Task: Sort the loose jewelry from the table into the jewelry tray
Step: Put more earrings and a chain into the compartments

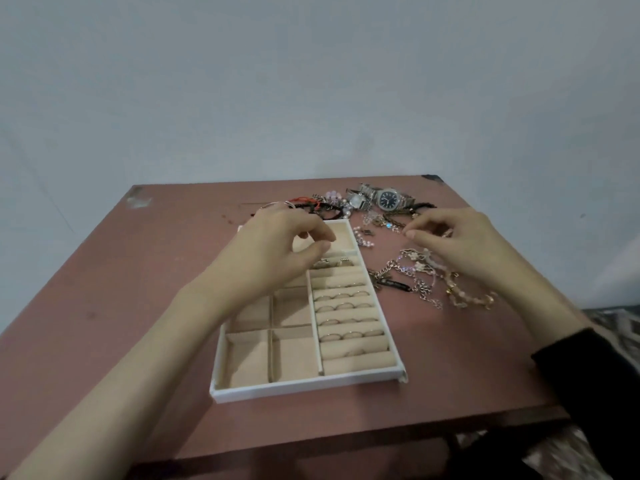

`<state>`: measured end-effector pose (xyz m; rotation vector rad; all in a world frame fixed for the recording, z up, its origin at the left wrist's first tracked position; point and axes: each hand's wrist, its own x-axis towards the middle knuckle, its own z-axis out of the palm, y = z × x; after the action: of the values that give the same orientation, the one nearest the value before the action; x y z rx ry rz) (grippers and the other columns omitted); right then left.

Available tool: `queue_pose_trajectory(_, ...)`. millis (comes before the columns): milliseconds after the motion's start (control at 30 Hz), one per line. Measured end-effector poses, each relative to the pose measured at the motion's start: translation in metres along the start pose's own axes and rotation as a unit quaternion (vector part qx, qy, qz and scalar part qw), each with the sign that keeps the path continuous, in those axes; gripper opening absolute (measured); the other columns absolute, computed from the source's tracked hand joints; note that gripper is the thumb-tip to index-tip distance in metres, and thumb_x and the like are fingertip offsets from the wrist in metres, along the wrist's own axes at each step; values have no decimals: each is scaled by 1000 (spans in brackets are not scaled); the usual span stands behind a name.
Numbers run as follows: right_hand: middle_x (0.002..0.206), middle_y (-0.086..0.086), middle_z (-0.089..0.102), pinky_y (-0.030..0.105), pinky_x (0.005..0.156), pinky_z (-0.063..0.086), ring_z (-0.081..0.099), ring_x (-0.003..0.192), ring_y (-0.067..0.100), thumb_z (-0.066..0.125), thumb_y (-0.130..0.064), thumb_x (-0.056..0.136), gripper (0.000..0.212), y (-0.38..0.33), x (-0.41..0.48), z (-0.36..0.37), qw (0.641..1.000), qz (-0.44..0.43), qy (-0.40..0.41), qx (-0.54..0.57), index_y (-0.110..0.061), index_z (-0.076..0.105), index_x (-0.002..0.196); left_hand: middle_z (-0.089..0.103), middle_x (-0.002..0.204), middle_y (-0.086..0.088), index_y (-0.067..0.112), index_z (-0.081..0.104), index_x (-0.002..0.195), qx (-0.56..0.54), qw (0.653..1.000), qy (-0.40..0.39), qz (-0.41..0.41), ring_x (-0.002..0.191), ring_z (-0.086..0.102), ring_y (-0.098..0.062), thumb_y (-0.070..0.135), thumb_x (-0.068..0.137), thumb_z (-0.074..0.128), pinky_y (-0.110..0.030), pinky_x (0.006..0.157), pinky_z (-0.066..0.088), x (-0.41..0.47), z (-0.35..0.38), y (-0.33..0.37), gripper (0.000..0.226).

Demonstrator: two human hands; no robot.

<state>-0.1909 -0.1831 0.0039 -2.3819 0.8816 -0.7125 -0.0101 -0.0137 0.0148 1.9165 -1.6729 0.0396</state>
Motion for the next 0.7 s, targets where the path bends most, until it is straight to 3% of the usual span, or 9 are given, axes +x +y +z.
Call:
queue_pose_trajectory(133, 68, 0, 64, 5, 51, 36, 50, 49, -6, 66, -14, 84, 12, 14, -8, 1, 999, 16, 23, 46, -23, 70, 79, 68, 92, 12, 25, 70, 100, 32, 993, -95, 65, 84, 45, -5, 27, 87, 59, -20, 78, 35, 26, 24, 31, 17)
queue_pose_trajectory(200, 65, -5, 62, 5, 53, 36, 50, 51, -7, 65, -10, 83, 16, 19, -9, 3, 996, 20, 52, 67, -24, 69, 77, 69, 98, 9, 26, 69, 102, 67, 985, -136, 84, 89, 48, -9, 27, 88, 58, -28, 85, 43, 36, 39, 41, 18)
queue_pose_trajectory(267, 63, -8, 59, 5, 55, 36, 50, 54, -8, 65, -9, 83, 15, 21, -8, 3, 994, 24, 76, 76, -23, 69, 77, 69, 99, 4, 26, 69, 103, 108, 976, -160, 99, 99, 54, -17, 26, 87, 56, -37, 83, 49, 42, 49, 48, 21)
queue_pose_trajectory(400, 63, -8, 57, 5, 54, 35, 49, 54, -7, 64, -10, 84, 11, 21, -9, 1, 991, 22, 89, 95, -17, 71, 82, 67, 94, -5, 20, 71, 97, 170, 958, -197, 122, 101, 53, -26, 23, 81, 56, -40, 77, 51, 49, 59, 51, 22)
queue_pose_trajectory(567, 67, -1, 58, 5, 53, 36, 46, 52, -3, 64, -10, 84, 13, 20, -10, 1, 990, 25, 91, 105, -21, 69, 81, 65, 98, -4, 20, 70, 96, 168, 959, -194, 119, 104, 54, -24, 23, 82, 61, -39, 79, 50, 51, 61, 52, 16)
queue_pose_trajectory(700, 65, -3, 56, 5, 50, 36, 47, 47, -5, 63, -9, 85, 11, 20, -11, 1, 987, 33, 94, 127, -17, 71, 84, 57, 82, 3, 20, 66, 90, 118, 973, -175, 89, 94, 56, -19, 25, 81, 63, -39, 78, 50, 53, 58, 48, 10)
